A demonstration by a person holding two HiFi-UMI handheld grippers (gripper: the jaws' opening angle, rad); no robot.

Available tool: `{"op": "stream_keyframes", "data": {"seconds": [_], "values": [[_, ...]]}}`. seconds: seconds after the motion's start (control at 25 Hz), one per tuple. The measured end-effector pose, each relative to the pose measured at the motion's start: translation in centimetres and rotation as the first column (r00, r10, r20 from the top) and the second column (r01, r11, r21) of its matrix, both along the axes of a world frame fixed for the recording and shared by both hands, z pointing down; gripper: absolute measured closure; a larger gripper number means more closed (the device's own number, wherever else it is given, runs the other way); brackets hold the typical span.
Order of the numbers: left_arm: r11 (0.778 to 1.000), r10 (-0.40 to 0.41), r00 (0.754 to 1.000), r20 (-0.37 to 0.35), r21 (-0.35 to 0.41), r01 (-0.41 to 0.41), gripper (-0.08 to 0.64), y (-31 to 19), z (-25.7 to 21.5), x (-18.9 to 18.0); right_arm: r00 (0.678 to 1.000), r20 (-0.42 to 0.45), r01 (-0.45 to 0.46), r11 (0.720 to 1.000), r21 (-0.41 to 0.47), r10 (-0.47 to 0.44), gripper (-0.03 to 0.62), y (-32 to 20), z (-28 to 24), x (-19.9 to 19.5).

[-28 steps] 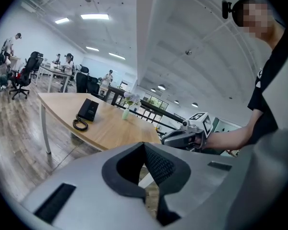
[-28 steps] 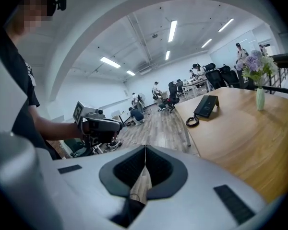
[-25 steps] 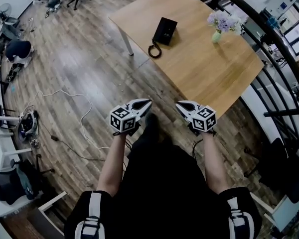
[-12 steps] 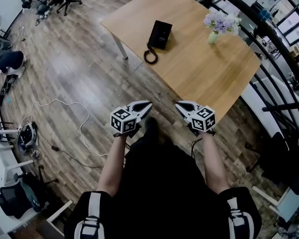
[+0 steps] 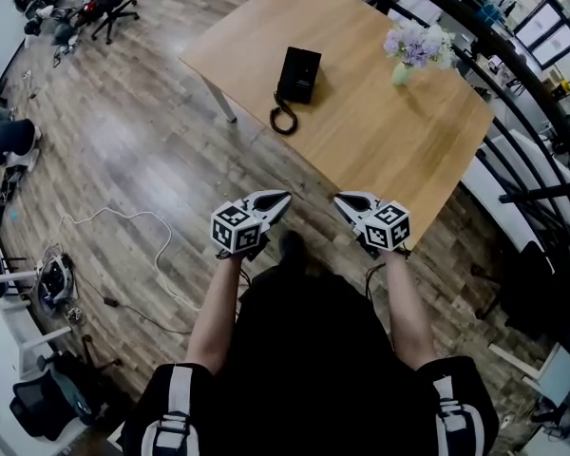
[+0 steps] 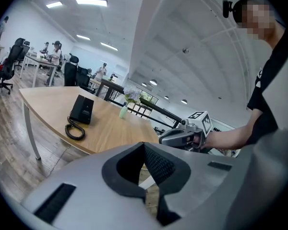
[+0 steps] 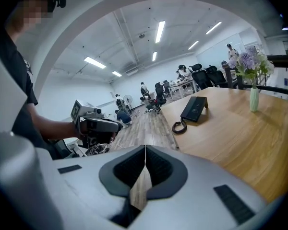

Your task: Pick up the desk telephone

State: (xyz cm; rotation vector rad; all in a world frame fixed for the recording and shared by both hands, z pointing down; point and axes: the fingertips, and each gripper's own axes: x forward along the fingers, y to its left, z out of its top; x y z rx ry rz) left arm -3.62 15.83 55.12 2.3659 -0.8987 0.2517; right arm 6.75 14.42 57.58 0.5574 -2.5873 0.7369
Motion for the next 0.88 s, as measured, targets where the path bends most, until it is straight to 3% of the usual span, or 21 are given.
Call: {"op": "stream_keyframes", "data": {"seconds": [0.88], "values": [[0.999,0.032,0.999,-0.003,0.004,-0.032,0.538,-3.6,0.8,-5.7,0.999,-0.023,-0.027,1.0,0.002,0.027,0.568,-3.0,0.9,-5.2]]}}
